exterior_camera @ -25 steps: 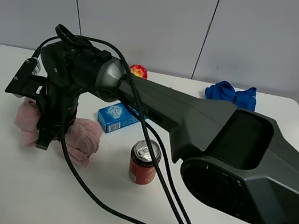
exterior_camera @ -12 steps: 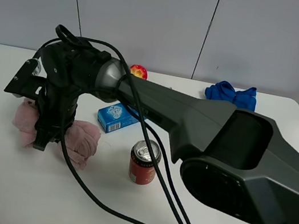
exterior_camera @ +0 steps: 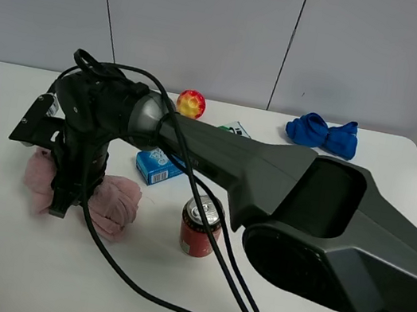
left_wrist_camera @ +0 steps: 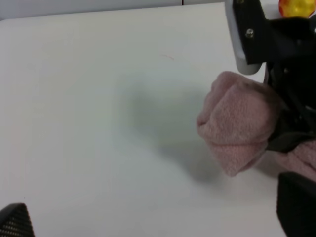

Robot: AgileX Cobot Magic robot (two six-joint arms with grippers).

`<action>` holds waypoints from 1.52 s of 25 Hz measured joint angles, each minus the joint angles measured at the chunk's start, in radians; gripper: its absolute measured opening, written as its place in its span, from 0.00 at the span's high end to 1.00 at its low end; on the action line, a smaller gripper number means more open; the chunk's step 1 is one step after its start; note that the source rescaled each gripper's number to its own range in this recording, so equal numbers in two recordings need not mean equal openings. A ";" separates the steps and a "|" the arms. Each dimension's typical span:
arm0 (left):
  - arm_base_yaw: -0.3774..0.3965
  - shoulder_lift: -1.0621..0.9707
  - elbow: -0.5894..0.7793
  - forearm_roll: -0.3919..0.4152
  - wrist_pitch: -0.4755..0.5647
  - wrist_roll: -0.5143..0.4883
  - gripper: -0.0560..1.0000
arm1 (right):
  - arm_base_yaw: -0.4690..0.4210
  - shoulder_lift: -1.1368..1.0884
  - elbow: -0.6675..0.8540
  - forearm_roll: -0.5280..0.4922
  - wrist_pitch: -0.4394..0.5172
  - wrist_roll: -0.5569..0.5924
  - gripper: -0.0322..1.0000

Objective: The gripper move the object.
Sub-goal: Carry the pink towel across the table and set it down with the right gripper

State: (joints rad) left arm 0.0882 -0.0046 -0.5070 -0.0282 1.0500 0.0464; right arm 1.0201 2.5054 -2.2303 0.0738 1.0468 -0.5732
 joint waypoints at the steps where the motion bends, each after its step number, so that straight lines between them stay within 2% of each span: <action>1: 0.000 0.000 0.000 0.000 0.000 0.000 0.00 | 0.000 0.000 0.000 0.000 0.001 0.007 0.97; 6: 0.000 0.000 0.000 0.000 0.000 0.000 0.00 | 0.000 0.000 0.000 -0.001 0.002 0.023 0.97; 10: 0.000 0.000 0.000 0.000 0.000 0.000 0.00 | 0.000 0.000 0.000 0.008 0.030 0.081 0.97; 24: 0.000 0.000 0.000 0.000 0.000 0.000 0.00 | 0.000 0.000 0.000 0.007 0.003 0.148 0.97; 30: 0.000 0.000 0.000 0.000 0.000 0.000 0.00 | 0.000 -0.001 0.000 -0.004 0.021 0.190 0.97; 31: 0.000 0.000 0.000 0.000 0.000 0.000 0.00 | 0.000 -0.001 0.000 -0.007 0.026 0.195 0.94; 32: 0.000 0.000 0.000 0.000 0.000 0.000 0.00 | 0.000 -0.001 0.000 -0.008 0.027 0.204 0.81; 33: 0.000 0.000 0.000 0.000 0.000 0.000 0.00 | 0.000 -0.001 0.000 -0.008 0.025 0.218 0.62; 34: 0.000 0.000 0.000 0.000 0.000 0.000 0.00 | 0.000 -0.003 0.000 -0.008 0.018 0.234 0.38; 35: 0.000 0.000 0.000 0.000 0.000 0.000 0.00 | 0.000 -0.006 0.000 -0.007 0.009 0.249 0.22; 36: 0.000 0.000 0.000 0.000 0.000 0.000 0.00 | 0.000 -0.008 0.000 -0.006 0.002 0.262 0.13; 38: 0.000 0.000 0.000 0.000 0.000 0.000 0.00 | 0.000 -0.010 -0.001 0.006 0.000 0.279 0.05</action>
State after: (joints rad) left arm 0.0882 -0.0046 -0.5070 -0.0282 1.0500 0.0464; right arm 1.0201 2.4954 -2.2311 0.0799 1.0469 -0.2939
